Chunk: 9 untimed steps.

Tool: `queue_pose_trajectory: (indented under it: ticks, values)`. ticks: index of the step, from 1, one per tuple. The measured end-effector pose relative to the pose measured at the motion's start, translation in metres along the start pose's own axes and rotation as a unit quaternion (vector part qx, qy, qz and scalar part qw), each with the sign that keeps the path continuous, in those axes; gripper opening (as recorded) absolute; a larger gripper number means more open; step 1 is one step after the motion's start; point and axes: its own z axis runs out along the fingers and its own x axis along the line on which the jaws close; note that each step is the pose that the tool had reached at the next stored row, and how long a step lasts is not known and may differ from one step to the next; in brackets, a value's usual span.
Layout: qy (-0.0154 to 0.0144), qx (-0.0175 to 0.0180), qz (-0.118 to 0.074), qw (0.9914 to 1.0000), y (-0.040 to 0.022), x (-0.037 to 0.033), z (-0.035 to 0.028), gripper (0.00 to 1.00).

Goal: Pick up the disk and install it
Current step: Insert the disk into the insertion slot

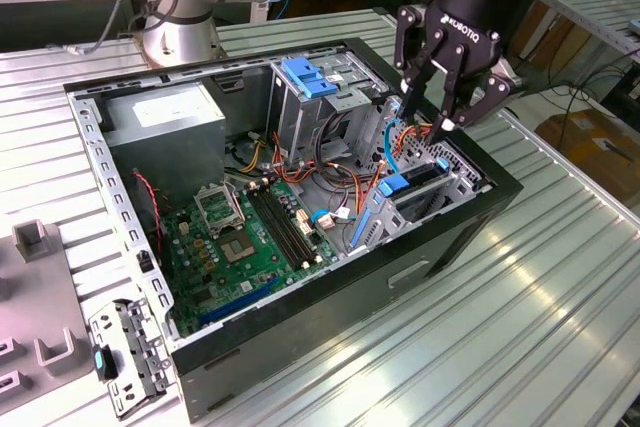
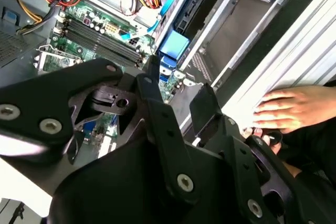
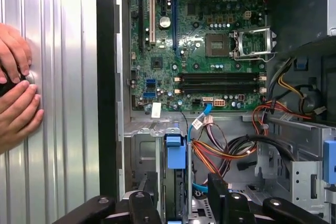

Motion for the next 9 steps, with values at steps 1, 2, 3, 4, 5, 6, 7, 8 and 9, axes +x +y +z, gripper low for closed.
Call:
queue_pose_trajectory:
  ticks: [1, 2, 3, 4, 5, 6, 7, 8, 9]
  values:
    - [0.0, 0.0, 0.0, 1.0, 0.0, -0.0001, 0.0028, 0.51]
    - [-0.0001, 0.0, 0.0, 1.0, 0.0, -0.0001, 0.0045, 0.51]
    - [0.0, 0.0, 0.0, 1.0, 0.0, -0.0002, 0.0065, 0.51]
    - [0.0, 0.0, 0.0, 1.0, 0.0, -0.0003, 0.0082, 0.51]
    - [0.0, 0.0, 0.0, 1.0, 0.0001, -0.0003, 0.0104, 0.51]
    - [0.0, 0.0, -0.001, 1.0, 0.0001, -0.0004, 0.0123, 0.51]
    - [0.0, 0.0, -0.001, 1.0, 0.0001, -0.0005, 0.0142, 0.51]
    - [0.0, 0.0, -0.001, 1.0, 0.0001, -0.0005, 0.0159, 0.49]
    - [0.0, 0.0001, -0.001, 1.0, -0.0004, -0.0007, 0.0204, 0.36]
